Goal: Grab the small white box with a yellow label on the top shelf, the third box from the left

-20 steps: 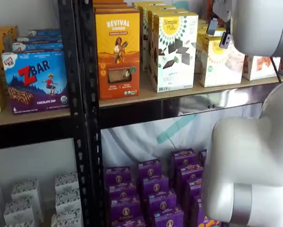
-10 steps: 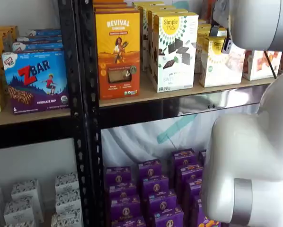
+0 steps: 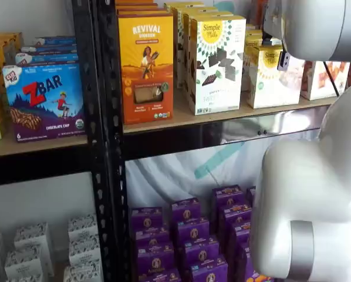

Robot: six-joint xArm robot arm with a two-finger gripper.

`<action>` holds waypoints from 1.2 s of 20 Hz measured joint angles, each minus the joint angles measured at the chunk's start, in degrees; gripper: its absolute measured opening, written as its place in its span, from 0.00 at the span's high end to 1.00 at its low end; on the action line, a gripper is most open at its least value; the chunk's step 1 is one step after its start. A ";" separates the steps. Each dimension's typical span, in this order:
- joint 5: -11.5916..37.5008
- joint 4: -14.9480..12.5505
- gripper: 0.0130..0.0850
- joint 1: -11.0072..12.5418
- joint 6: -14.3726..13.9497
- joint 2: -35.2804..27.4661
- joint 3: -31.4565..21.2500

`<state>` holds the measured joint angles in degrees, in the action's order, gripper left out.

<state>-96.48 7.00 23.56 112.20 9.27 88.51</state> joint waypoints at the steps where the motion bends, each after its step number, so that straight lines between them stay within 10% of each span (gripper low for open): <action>1: 0.34 -0.05 0.00 -0.12 -0.08 0.13 -0.38; 8: 1.12 -0.41 0.00 -0.54 -0.38 0.65 -1.69; 16: 1.48 0.37 0.33 -0.29 -0.21 1.16 -2.43; 24: 2.71 0.54 0.33 -0.34 -0.21 2.11 -3.80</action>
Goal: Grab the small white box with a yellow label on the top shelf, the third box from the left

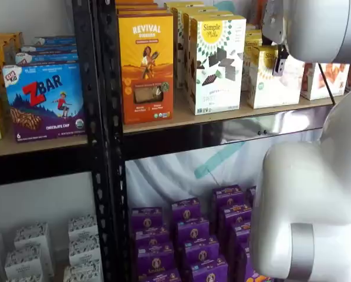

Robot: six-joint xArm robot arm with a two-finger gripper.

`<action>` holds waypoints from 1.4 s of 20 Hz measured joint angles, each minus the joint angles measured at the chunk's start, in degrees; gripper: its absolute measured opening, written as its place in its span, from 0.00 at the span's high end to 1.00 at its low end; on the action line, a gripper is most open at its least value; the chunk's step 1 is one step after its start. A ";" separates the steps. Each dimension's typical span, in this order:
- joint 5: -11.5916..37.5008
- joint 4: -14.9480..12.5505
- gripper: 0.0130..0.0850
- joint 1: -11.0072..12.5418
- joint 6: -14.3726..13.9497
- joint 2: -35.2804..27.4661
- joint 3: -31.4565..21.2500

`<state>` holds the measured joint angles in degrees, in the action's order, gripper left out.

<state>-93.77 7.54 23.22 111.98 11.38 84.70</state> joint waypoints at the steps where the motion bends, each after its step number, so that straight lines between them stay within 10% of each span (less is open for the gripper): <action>1: 0.07 0.18 0.33 0.09 0.07 0.10 -0.14; 8: -0.06 0.71 0.56 0.34 0.24 0.31 -0.35; 28: -5.74 1.33 0.78 0.75 0.20 -0.26 1.82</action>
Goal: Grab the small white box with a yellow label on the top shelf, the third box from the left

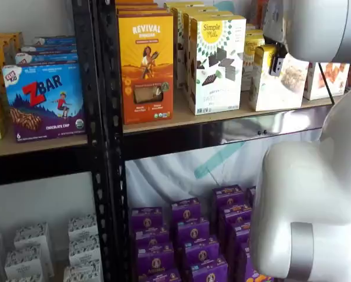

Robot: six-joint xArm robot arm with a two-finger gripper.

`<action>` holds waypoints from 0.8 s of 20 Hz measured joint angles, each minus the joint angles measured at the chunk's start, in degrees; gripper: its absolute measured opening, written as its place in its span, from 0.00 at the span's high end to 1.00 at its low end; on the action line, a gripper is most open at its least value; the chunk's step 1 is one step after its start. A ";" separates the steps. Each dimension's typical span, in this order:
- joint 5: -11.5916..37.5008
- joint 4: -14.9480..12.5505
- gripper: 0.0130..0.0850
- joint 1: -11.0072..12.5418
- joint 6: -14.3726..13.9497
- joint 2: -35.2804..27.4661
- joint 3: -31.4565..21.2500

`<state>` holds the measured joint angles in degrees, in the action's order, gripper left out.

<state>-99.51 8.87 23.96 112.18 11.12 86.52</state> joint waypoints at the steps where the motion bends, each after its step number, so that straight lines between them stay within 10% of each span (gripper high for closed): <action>1: -0.82 0.36 0.78 0.15 0.01 0.65 -0.23; 16: -4.39 -0.41 0.78 0.73 0.36 9.59 -6.62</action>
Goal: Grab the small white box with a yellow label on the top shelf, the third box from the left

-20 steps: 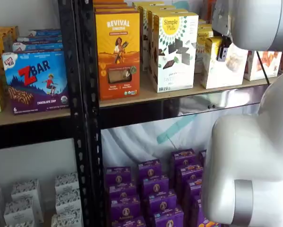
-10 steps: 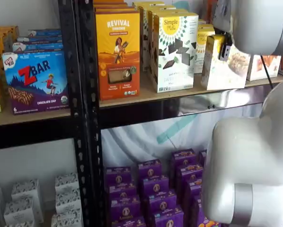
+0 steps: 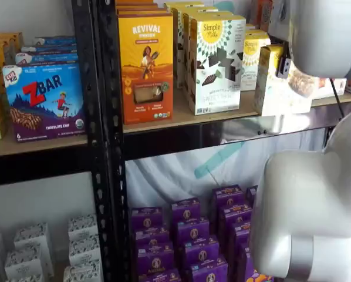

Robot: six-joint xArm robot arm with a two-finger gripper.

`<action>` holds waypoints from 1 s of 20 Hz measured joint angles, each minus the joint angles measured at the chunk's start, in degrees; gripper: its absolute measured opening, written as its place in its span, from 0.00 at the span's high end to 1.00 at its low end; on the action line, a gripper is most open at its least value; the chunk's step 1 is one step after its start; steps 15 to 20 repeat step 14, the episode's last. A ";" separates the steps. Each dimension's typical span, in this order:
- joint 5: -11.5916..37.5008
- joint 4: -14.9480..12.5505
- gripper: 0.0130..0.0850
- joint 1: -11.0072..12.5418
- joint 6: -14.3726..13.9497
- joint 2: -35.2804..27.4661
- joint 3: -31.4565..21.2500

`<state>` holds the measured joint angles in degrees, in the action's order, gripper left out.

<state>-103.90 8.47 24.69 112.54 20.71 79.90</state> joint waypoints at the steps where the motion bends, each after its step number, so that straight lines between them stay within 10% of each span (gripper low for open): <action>1: -0.11 -0.10 0.78 0.10 0.11 0.55 -0.49; 20: -0.76 -0.11 0.78 1.72 1.64 5.07 -4.52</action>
